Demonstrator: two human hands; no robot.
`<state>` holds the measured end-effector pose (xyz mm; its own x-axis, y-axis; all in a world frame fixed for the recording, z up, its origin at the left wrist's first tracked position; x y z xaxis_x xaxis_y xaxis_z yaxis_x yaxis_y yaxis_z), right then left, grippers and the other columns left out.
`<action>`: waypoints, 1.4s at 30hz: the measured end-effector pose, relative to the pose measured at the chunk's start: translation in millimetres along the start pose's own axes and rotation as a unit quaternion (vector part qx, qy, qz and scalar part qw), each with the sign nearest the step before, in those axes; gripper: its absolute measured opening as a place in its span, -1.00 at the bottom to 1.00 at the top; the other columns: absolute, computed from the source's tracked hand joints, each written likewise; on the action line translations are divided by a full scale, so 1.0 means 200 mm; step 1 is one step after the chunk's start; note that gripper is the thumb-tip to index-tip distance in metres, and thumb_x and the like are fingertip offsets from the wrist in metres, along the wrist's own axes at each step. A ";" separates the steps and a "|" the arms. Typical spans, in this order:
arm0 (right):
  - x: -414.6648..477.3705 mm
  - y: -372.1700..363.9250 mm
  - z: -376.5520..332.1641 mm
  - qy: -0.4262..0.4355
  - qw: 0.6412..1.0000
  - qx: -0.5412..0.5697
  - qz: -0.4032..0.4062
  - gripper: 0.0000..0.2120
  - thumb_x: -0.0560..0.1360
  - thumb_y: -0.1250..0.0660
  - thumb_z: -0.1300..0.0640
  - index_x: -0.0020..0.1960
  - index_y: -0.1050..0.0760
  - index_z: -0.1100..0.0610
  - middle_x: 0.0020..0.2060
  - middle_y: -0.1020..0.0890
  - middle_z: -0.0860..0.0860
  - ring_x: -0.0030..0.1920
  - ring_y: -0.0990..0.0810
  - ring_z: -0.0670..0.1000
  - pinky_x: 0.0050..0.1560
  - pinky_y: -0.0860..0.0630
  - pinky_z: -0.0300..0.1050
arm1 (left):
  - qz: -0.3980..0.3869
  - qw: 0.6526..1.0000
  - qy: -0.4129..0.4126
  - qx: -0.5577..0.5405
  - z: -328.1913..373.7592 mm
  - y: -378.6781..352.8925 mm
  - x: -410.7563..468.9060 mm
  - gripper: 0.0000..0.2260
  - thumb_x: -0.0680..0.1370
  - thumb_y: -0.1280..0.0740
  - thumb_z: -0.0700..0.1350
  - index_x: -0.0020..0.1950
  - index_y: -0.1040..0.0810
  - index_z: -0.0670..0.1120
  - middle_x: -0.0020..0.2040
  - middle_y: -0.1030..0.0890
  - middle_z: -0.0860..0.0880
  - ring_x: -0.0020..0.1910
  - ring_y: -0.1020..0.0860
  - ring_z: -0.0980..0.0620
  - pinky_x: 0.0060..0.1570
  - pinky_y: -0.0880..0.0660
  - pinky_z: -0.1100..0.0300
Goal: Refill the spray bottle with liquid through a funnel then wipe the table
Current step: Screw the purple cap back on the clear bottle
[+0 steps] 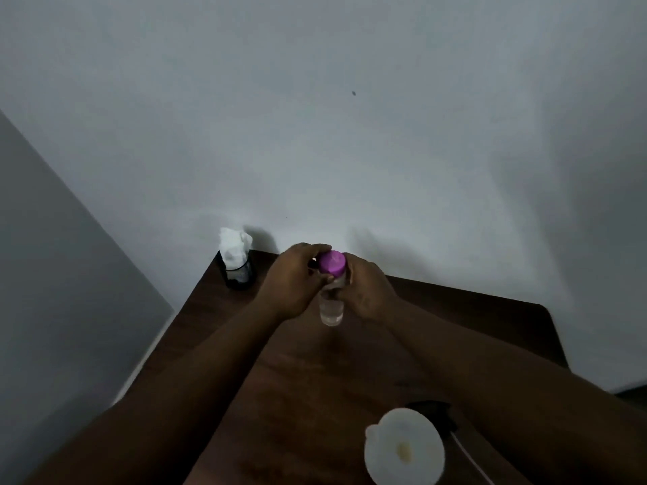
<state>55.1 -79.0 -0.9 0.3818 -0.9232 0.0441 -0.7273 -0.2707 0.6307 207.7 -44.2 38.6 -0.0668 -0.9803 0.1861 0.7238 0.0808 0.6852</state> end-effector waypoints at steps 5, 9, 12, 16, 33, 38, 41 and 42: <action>0.29 -0.17 0.02 -0.010 1.000 -0.002 -0.004 -0.60 0.36 -0.47 -0.08 0.17 -0.55 -0.08 -0.02 -0.69 -0.11 0.01 -0.65 -0.07 0.05 -0.60 0.05 | 0.009 1.000 0.022 0.018 -0.27 0.04 0.17 -0.53 0.48 -0.50 -0.17 0.38 -0.55 -0.05 0.23 -0.60 -0.04 0.12 -0.62 0.02 0.19 -0.56 0.11; 0.43 -0.26 0.03 -0.012 1.000 -0.005 -0.003 -0.65 0.41 -0.46 -0.05 0.17 -0.56 -0.07 -0.03 -0.69 -0.11 0.00 -0.64 -0.08 0.05 -0.59 0.02 | 0.016 0.999 0.028 0.019 -0.40 0.04 0.26 -0.54 0.48 -0.48 -0.18 0.38 -0.56 -0.07 0.21 -0.61 -0.05 0.10 -0.61 0.03 0.19 -0.56 0.01; 0.50 -0.30 0.05 -0.022 1.000 0.008 -0.017 -0.59 0.38 -0.46 -0.07 0.21 -0.55 -0.06 0.01 -0.69 -0.10 0.03 -0.64 -0.07 0.09 -0.59 0.03 | 0.018 0.999 0.032 0.018 -0.47 0.04 0.31 -0.55 0.48 -0.47 -0.19 0.38 -0.55 -0.07 0.21 -0.61 -0.05 0.10 -0.62 0.02 0.17 -0.57 -0.03; 0.55 -0.32 0.07 -0.013 1.000 0.007 -0.019 -0.41 0.29 -0.39 -0.23 0.27 -0.51 -0.04 0.06 -0.69 -0.08 0.08 -0.64 -0.01 0.11 -0.59 0.05 | 0.019 1.000 0.021 0.014 -0.50 0.05 0.35 -0.57 0.49 -0.46 -0.23 0.37 -0.56 -0.09 0.19 -0.62 -0.06 0.11 -0.61 0.00 0.16 -0.58 0.00; 0.49 -0.24 0.12 -0.036 0.994 -0.065 -0.075 -0.36 0.34 -0.58 0.08 0.35 -0.42 0.11 0.23 -0.59 0.04 0.19 -0.57 0.06 0.17 -0.54 0.00 | -0.013 0.994 0.065 0.082 -0.54 0.00 0.35 -0.28 0.45 -0.55 -0.09 0.55 -0.34 -0.11 0.36 -0.48 -0.19 0.25 -0.54 -0.14 0.26 -0.52 -0.11; 0.14 -0.02 0.28 -0.075 0.992 -0.033 -0.092 -0.53 0.31 -0.63 0.06 0.17 -0.58 0.07 0.02 -0.65 -0.02 -0.01 -0.59 -0.06 0.02 -0.53 -0.17 | 0.081 0.982 0.023 0.172 -0.43 0.00 0.22 -0.13 0.40 -0.56 0.07 0.61 -0.22 -0.04 0.50 -0.33 -0.24 0.49 -0.31 -0.24 0.45 -0.30 -0.15; -0.22 0.10 0.49 -0.101 0.985 -0.108 -0.095 -0.68 0.40 -0.54 0.05 0.12 -0.62 0.10 -0.01 -0.68 0.04 -0.03 -0.63 0.00 0.04 -0.53 -0.13 | 0.096 0.980 -0.036 0.169 -0.25 -0.08 0.01 -0.19 0.39 -0.56 0.03 0.57 -0.29 -0.07 0.45 -0.41 -0.19 0.44 -0.37 -0.21 0.40 -0.31 -0.08; -0.35 0.12 0.60 -0.136 0.974 -0.149 -0.104 -0.69 0.44 -0.49 0.02 0.14 -0.62 0.09 0.02 -0.68 0.05 0.03 -0.64 0.05 0.09 -0.54 -0.08 | 0.073 0.987 -0.041 0.138 -0.19 -0.14 -0.08 -0.24 0.42 -0.55 0.03 0.55 -0.32 -0.06 0.42 -0.46 -0.14 0.39 -0.42 -0.17 0.36 -0.34 -0.04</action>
<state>-56.9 -52.7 -81.9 0.3087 -0.9057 -0.2905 -0.4373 -0.4064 0.8023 214.1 -36.5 -9.9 -0.0397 -0.9374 0.3459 0.5160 0.2772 0.8105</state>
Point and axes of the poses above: each hand's wrist, its own x-axis towards the middle knuckle, its own y-axis out of the back of the hand, z = x × y, the point moved 5 cm from there along x, towards the middle knuckle
